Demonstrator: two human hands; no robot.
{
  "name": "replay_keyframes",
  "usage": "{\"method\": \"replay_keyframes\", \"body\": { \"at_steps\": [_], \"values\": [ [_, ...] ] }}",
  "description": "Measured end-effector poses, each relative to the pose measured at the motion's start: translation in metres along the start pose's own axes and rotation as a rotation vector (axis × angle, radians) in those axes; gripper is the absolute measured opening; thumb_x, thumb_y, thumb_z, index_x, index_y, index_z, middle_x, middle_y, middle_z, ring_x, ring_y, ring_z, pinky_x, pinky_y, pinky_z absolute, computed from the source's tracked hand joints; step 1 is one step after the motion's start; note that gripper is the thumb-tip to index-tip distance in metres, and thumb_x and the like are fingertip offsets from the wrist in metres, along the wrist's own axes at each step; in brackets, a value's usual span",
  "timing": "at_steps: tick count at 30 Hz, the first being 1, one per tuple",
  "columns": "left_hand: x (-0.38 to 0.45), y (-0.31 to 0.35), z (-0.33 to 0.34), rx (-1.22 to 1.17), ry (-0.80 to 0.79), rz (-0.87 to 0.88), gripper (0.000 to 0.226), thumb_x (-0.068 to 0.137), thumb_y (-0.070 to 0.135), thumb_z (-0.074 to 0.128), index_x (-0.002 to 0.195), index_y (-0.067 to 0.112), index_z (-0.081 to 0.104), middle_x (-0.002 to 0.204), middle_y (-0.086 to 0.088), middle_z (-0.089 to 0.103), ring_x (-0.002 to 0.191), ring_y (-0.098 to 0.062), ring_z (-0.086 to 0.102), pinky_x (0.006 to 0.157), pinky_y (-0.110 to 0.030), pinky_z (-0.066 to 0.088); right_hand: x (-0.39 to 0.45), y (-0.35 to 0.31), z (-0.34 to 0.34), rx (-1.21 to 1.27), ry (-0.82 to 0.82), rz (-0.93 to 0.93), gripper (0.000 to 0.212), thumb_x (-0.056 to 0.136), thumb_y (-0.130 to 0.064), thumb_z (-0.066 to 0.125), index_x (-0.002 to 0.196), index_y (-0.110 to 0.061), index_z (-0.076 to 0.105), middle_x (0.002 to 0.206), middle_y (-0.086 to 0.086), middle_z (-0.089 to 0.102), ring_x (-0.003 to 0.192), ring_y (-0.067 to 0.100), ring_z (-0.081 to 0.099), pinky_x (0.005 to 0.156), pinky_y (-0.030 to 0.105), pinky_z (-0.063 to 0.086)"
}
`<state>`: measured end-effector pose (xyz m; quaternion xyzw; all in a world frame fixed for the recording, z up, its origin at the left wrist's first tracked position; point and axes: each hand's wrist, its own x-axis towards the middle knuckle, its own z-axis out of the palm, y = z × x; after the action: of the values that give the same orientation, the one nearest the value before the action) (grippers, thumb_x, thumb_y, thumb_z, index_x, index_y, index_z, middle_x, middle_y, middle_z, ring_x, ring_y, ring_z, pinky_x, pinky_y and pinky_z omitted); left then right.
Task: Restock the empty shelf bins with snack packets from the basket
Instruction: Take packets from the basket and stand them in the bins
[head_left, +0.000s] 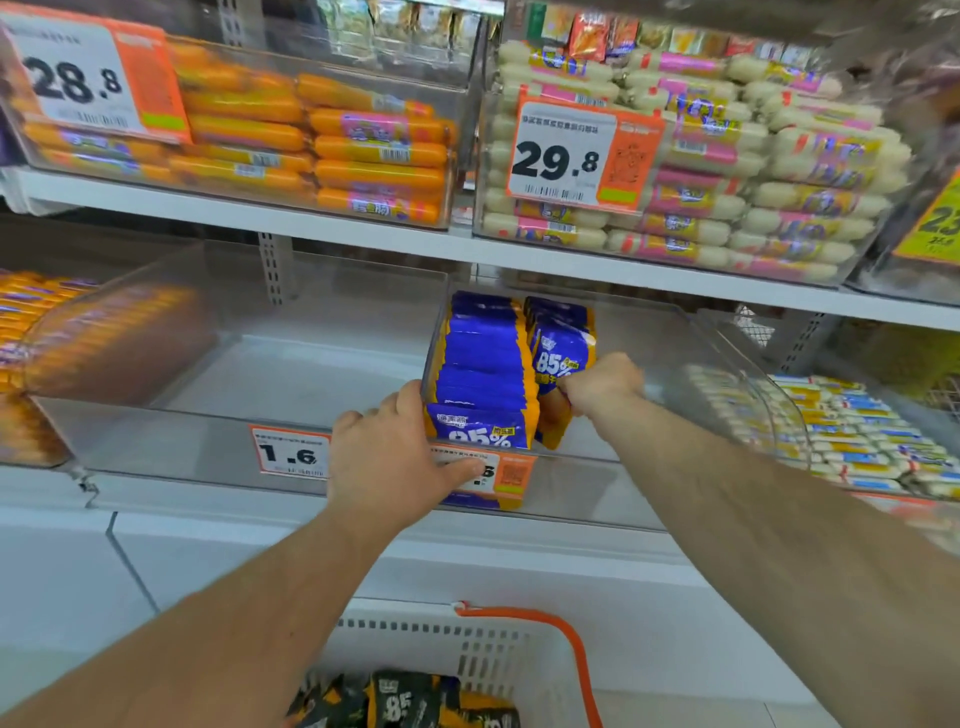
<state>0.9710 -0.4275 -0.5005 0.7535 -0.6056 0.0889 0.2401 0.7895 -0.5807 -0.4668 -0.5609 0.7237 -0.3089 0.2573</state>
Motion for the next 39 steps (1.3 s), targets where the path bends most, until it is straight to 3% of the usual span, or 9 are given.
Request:
{"method": "replay_keyframes", "body": {
  "at_steps": [4, 7, 11, 18, 22, 26, 30, 36, 39],
  "values": [
    [-0.001, -0.001, 0.001, 0.005, 0.015, 0.006, 0.084, 0.064, 0.083, 0.06, 0.12, 0.025, 0.038, 0.116, 0.01, 0.061, 0.104, -0.013, 0.062, 0.09, -0.032, 0.04, 0.003, 0.003, 0.012, 0.228, -0.18, 0.187, 0.058, 0.054, -0.012, 0.087, 0.106, -0.006, 0.063, 0.091, 0.014, 0.072, 0.063, 0.025, 0.064, 0.041, 0.022, 0.042],
    [0.0, 0.0, 0.001, 0.011, 0.031, 0.012, 0.083, 0.065, 0.082, 0.06, 0.12, 0.025, 0.038, 0.117, 0.01, 0.061, 0.105, -0.012, 0.061, 0.09, -0.031, 0.039, 0.007, 0.007, 0.014, 0.152, -0.243, 0.205, 0.04, 0.072, -0.015, 0.084, 0.103, -0.01, 0.059, 0.098, 0.013, 0.07, 0.072, 0.026, 0.065, 0.054, 0.03, 0.047],
    [-0.001, 0.0, 0.001, 0.006, 0.041, 0.018, 0.08, 0.066, 0.08, 0.061, 0.121, 0.026, 0.037, 0.117, 0.012, 0.06, 0.107, -0.01, 0.06, 0.089, -0.029, 0.037, 0.021, 0.008, 0.012, -0.006, -0.188, 0.102, 0.032, 0.067, -0.024, 0.088, 0.081, -0.013, 0.061, 0.096, 0.012, 0.073, 0.088, 0.028, 0.071, 0.084, 0.04, 0.058],
    [-0.001, 0.001, 0.004, 0.02, 0.041, -0.003, 0.083, 0.063, 0.084, 0.059, 0.119, 0.026, 0.038, 0.116, 0.012, 0.06, 0.108, -0.01, 0.06, 0.089, -0.03, 0.038, 0.047, 0.018, 0.014, 0.038, -0.168, 0.047, 0.059, 0.048, -0.029, 0.097, 0.097, -0.017, 0.066, 0.095, 0.006, 0.071, 0.086, 0.026, 0.068, 0.081, 0.042, 0.058],
    [0.0, 0.002, 0.004, 0.012, 0.039, -0.009, 0.081, 0.062, 0.084, 0.059, 0.116, 0.026, 0.039, 0.113, 0.012, 0.061, 0.105, -0.011, 0.061, 0.088, -0.03, 0.039, 0.038, 0.013, 0.011, 0.127, -0.255, 0.023, 0.029, 0.071, -0.014, 0.084, 0.092, -0.012, 0.064, 0.092, 0.007, 0.067, 0.07, 0.018, 0.056, 0.062, 0.029, 0.046],
    [-0.001, 0.002, 0.002, 0.0, 0.036, -0.007, 0.08, 0.063, 0.083, 0.061, 0.116, 0.027, 0.039, 0.113, 0.013, 0.061, 0.106, -0.01, 0.061, 0.087, -0.029, 0.037, 0.039, 0.01, 0.008, 0.207, -0.328, 0.08, 0.015, 0.088, -0.012, 0.069, 0.093, -0.016, 0.055, 0.093, 0.003, 0.058, 0.075, 0.015, 0.051, 0.069, 0.03, 0.043],
    [0.0, 0.002, 0.002, -0.006, 0.022, -0.014, 0.08, 0.062, 0.083, 0.061, 0.116, 0.028, 0.039, 0.114, 0.014, 0.061, 0.107, -0.009, 0.06, 0.087, -0.029, 0.036, 0.04, 0.009, 0.002, 0.24, -0.352, 0.069, 0.024, 0.09, -0.001, 0.061, 0.111, -0.009, 0.054, 0.111, 0.004, 0.052, 0.102, 0.019, 0.046, 0.086, 0.032, 0.037],
    [0.0, 0.002, 0.002, -0.007, 0.012, -0.017, 0.081, 0.063, 0.084, 0.06, 0.119, 0.029, 0.037, 0.115, 0.014, 0.06, 0.107, -0.008, 0.06, 0.09, -0.029, 0.038, 0.05, 0.001, 0.009, 0.412, -0.451, 0.128, 0.037, 0.082, 0.022, 0.048, 0.111, 0.002, 0.058, 0.101, 0.017, 0.064, 0.077, 0.026, 0.061, 0.083, 0.04, 0.053],
    [0.0, 0.001, 0.003, -0.035, 0.026, -0.024, 0.08, 0.061, 0.083, 0.061, 0.117, 0.031, 0.039, 0.113, 0.015, 0.062, 0.105, -0.007, 0.061, 0.089, -0.029, 0.039, 0.062, 0.001, 0.008, 0.393, -0.458, 0.097, 0.045, 0.078, 0.024, 0.047, 0.119, 0.007, 0.057, 0.11, 0.022, 0.067, 0.085, 0.032, 0.066, 0.088, 0.046, 0.054]
  ]
}}
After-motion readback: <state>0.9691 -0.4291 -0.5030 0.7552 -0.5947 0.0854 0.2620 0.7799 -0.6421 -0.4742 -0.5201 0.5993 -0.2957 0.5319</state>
